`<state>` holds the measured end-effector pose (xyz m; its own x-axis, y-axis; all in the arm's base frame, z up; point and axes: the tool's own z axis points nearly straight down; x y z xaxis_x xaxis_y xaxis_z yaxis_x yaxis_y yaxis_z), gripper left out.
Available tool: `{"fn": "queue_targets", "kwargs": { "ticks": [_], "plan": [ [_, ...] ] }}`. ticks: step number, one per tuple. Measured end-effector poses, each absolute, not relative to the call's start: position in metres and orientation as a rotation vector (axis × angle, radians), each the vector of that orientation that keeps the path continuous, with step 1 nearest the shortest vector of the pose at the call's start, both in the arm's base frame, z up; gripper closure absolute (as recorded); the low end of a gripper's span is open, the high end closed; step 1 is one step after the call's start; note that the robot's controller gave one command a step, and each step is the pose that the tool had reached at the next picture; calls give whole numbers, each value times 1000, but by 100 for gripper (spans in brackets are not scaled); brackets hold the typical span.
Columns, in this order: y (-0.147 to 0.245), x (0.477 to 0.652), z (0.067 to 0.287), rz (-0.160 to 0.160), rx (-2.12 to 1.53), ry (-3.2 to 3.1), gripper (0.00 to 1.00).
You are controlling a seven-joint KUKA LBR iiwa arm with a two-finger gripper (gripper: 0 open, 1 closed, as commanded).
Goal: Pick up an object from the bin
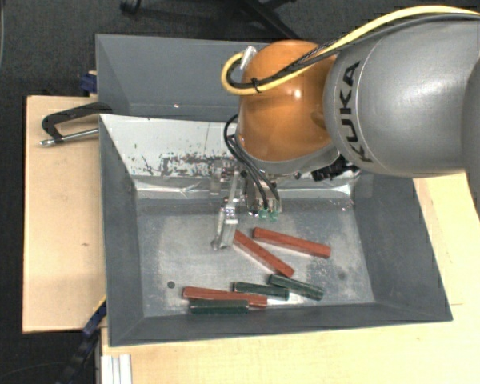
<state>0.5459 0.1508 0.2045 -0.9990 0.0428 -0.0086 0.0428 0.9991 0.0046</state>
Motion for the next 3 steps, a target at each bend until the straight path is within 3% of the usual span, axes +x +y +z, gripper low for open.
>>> {"fn": "queue_targets", "kwargs": {
  "ticks": [1, 2, 3],
  "plan": [
    [113, 559, 108, 4, 227, 3129, 0],
    [90, 572, 110, 2, 152, 3136, 0],
    [81, 577, 124, 5, 478, 3098, 0]
  ]
}}
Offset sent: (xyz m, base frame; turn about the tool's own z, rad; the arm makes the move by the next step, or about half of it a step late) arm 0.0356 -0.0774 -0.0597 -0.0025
